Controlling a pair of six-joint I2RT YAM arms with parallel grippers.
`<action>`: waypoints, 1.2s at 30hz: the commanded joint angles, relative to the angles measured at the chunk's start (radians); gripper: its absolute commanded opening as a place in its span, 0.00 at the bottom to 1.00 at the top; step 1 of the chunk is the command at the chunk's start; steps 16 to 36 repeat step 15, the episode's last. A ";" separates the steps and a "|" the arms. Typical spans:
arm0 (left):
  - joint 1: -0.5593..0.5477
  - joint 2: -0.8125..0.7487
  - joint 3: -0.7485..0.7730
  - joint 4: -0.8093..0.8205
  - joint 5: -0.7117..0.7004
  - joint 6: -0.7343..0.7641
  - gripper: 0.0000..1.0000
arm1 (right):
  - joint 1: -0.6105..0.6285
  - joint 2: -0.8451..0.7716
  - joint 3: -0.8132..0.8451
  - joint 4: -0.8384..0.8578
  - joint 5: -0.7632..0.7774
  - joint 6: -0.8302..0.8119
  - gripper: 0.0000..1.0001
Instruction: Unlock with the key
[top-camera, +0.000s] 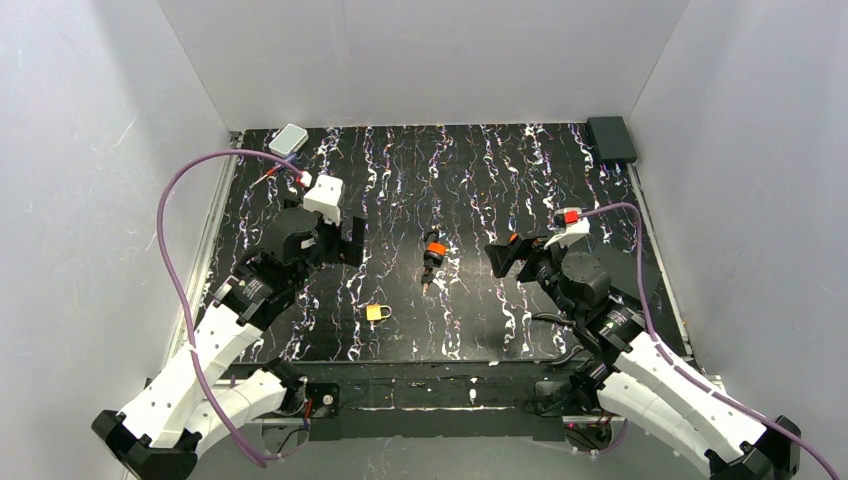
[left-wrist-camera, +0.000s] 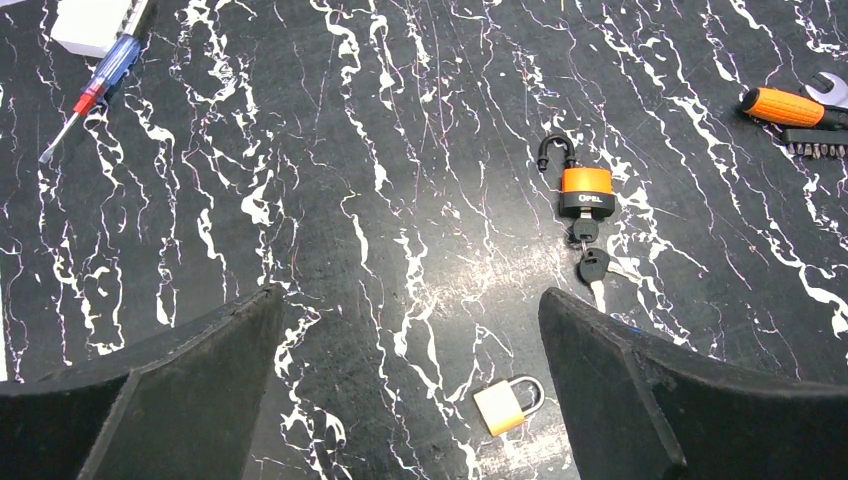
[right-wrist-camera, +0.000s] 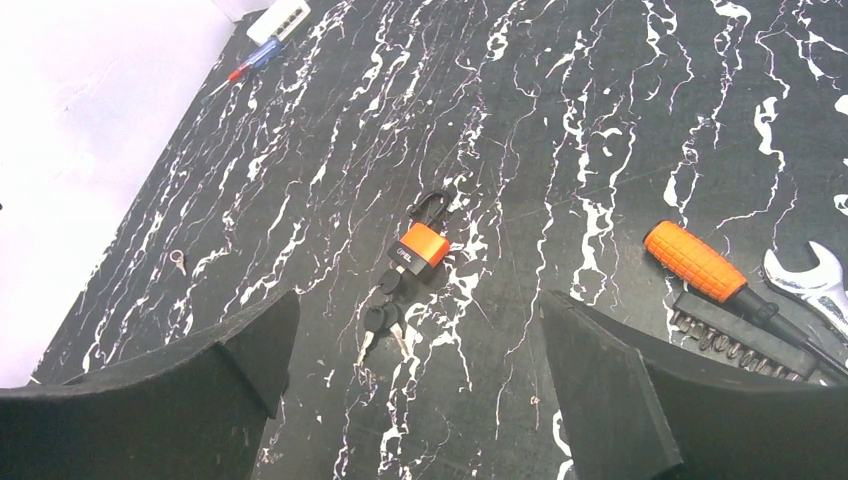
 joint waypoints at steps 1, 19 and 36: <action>0.005 -0.017 -0.009 0.007 -0.030 0.011 0.98 | 0.000 0.006 0.012 0.015 0.036 0.011 0.98; 0.005 -0.024 -0.013 0.005 -0.046 0.017 0.98 | 0.000 0.075 0.045 -0.005 0.051 0.015 0.98; 0.005 -0.024 -0.013 0.005 -0.046 0.017 0.98 | 0.000 0.075 0.045 -0.005 0.051 0.015 0.98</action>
